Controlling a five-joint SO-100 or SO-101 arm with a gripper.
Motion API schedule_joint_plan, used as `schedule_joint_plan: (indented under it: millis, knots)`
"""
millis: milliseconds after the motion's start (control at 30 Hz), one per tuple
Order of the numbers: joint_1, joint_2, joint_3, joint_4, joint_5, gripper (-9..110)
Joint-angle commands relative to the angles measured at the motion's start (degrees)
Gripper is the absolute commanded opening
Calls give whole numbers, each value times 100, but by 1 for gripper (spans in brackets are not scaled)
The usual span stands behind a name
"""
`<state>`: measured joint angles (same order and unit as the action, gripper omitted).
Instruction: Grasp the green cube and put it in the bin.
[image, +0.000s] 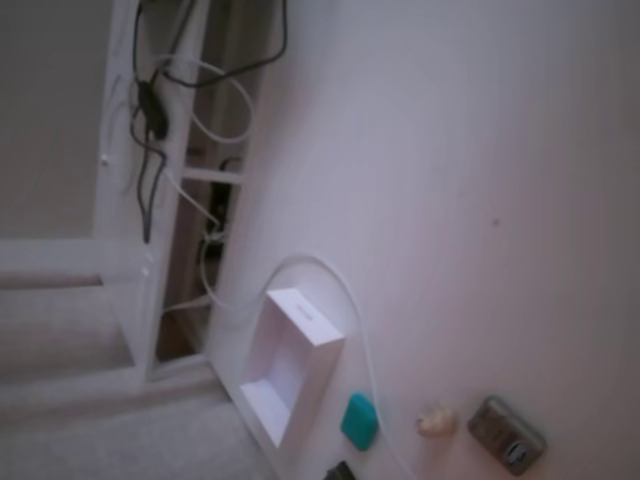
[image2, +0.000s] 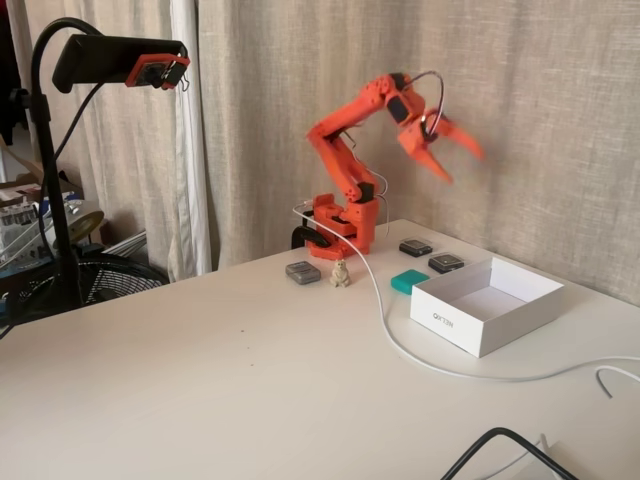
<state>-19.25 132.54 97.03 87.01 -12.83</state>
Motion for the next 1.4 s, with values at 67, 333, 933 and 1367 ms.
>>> schedule_joint_plan:
  millis: [67,333,933,1367]
  knots:
    - [-352,-729,-2628,1274,-44,30]
    - [44,-1266,-1090,1512,-53,30]
    - [870,-2171,1380,545,-255,31]
    - [712,-2268,624,413,-817,30]
